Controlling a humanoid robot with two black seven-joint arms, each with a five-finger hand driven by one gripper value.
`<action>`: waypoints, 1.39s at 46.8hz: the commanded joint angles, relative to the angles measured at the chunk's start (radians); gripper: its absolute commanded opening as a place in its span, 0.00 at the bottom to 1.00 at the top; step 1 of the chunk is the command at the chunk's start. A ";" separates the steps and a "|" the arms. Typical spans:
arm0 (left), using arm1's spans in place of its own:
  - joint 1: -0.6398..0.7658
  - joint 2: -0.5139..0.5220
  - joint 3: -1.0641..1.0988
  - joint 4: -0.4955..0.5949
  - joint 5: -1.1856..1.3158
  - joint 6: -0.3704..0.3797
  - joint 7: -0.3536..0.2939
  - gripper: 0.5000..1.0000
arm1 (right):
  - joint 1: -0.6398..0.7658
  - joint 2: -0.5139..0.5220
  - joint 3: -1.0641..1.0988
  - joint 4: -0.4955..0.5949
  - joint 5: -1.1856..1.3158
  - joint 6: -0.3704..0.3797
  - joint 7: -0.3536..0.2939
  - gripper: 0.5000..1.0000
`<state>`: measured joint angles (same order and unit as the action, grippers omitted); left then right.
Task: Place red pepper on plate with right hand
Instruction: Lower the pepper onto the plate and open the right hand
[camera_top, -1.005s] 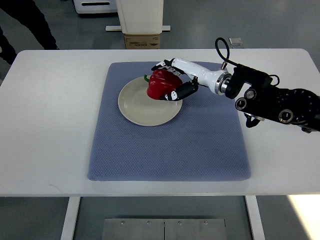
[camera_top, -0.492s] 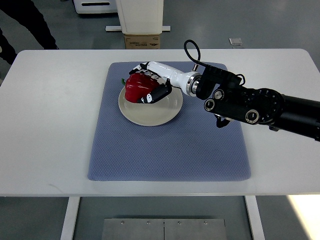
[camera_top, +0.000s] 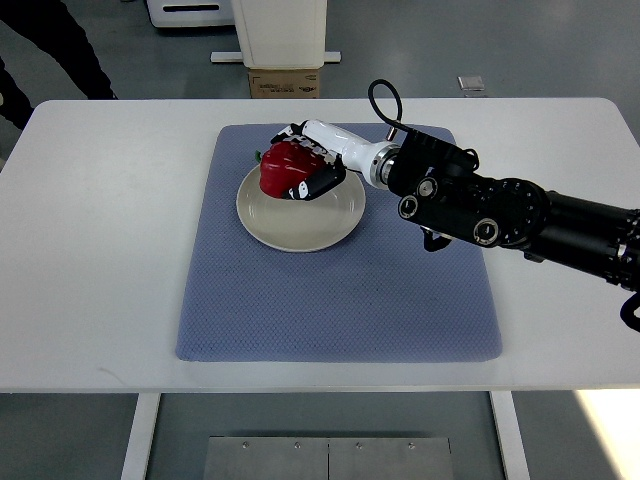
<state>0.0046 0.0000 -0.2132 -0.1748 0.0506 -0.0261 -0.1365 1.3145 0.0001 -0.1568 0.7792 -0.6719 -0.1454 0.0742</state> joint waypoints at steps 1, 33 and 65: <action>0.000 0.000 0.000 0.000 0.000 0.000 0.000 1.00 | -0.003 0.000 0.000 0.000 0.006 -0.006 -0.002 0.00; 0.000 0.000 0.000 0.000 0.000 0.000 0.000 1.00 | -0.034 0.000 -0.006 0.011 0.003 -0.006 0.018 0.00; 0.000 0.000 0.000 0.000 0.000 0.000 0.000 1.00 | -0.092 0.000 -0.013 0.014 0.000 -0.006 0.049 0.59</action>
<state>0.0046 0.0000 -0.2132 -0.1751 0.0506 -0.0261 -0.1365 1.2264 0.0000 -0.1704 0.7947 -0.6711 -0.1503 0.1229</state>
